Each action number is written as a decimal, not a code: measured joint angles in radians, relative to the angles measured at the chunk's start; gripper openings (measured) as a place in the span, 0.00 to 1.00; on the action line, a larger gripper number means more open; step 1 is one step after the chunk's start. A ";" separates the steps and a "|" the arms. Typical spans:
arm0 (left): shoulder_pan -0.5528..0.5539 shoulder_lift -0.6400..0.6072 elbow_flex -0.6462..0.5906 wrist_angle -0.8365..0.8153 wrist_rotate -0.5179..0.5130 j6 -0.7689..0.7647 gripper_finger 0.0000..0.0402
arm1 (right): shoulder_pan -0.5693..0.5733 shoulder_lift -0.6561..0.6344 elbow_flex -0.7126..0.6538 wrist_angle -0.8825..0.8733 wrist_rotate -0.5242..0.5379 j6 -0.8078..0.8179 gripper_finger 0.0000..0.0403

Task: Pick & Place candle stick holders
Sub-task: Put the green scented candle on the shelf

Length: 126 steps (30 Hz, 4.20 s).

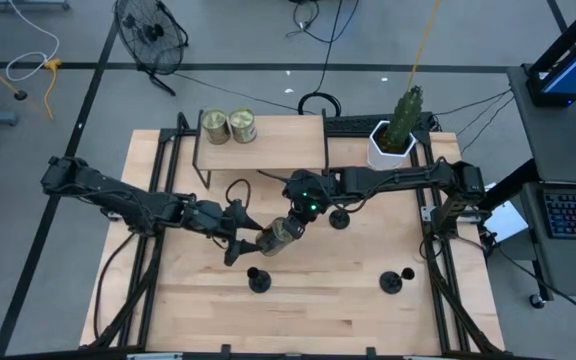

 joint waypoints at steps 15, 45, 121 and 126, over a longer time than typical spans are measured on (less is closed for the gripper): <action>0.063 0.137 0.160 -0.085 0.122 0.089 0.77 | 0.017 0.000 -0.002 0.011 -0.008 -0.004 0.00; 0.077 0.221 0.255 -0.171 0.171 0.101 0.79 | 0.037 -0.001 -0.001 0.004 0.015 -0.009 0.00; 0.074 -0.162 0.253 -0.575 -0.499 -0.142 0.88 | 0.031 -0.053 0.000 0.108 0.047 -0.208 0.23; 0.076 -0.175 0.254 -0.569 -0.733 -0.152 0.88 | 0.029 -0.128 0.000 0.073 0.116 -0.268 0.23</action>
